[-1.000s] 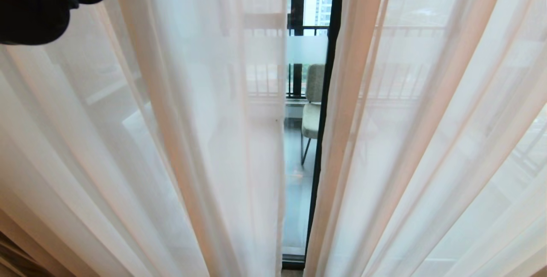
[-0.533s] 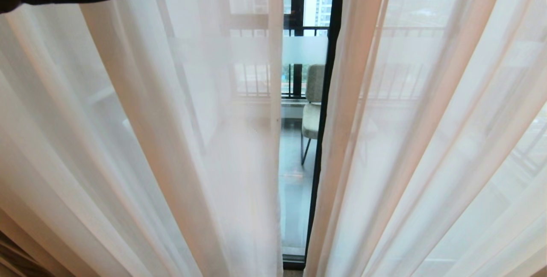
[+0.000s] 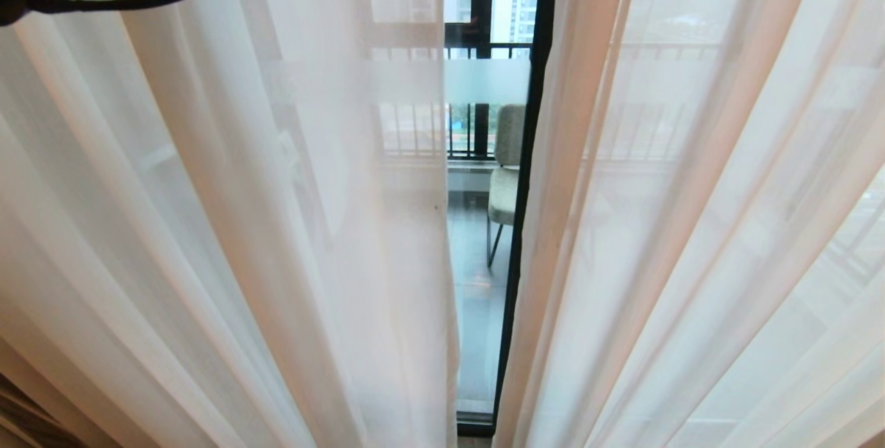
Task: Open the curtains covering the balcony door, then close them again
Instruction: Pull the inner curtains open on both sides
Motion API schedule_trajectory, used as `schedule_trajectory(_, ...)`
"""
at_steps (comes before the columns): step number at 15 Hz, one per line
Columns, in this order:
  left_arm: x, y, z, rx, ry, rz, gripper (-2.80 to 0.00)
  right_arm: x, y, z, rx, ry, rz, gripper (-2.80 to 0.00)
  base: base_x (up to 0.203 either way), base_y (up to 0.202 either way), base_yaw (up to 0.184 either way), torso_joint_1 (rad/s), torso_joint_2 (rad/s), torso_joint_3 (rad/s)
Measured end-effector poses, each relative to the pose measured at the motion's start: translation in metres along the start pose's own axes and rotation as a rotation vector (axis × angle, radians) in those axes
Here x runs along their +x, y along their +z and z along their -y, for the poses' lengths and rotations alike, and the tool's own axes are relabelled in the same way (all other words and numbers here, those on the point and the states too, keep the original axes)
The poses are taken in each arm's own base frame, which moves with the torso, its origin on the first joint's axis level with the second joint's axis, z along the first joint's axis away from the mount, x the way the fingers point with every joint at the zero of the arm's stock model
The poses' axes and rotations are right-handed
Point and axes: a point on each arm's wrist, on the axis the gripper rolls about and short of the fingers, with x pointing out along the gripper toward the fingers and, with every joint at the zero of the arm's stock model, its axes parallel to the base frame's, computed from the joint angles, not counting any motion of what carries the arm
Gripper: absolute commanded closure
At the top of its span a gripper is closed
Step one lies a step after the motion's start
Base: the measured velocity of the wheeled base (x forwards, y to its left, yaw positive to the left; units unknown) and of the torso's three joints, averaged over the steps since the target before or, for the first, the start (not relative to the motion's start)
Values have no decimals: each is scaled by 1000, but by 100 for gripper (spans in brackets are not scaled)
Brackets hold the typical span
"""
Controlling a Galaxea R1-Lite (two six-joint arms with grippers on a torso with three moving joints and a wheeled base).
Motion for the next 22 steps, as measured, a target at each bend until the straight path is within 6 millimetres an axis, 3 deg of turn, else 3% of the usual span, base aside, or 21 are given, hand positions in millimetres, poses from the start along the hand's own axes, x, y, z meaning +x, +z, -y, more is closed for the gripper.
schedule_trajectory(6, 6, -21, -1, -54, -80, -45, 0, 0, 0, 0, 0, 0, 0, 0, 0, 0, 0, 0, 0, 0)
schedule_trajectory(15, 16, -32, -45, -38, -26, -69, 0, 0, 0, 0, 0, 0, 0, 0, 0, 0, 0, 0, 0, 0)
schedule_trajectory(22, 22, -40, -50, -38, -11, -93, 0, 0, 0, 0, 0, 0, 0, 0, 0, 0, 0, 0, 0, 0)
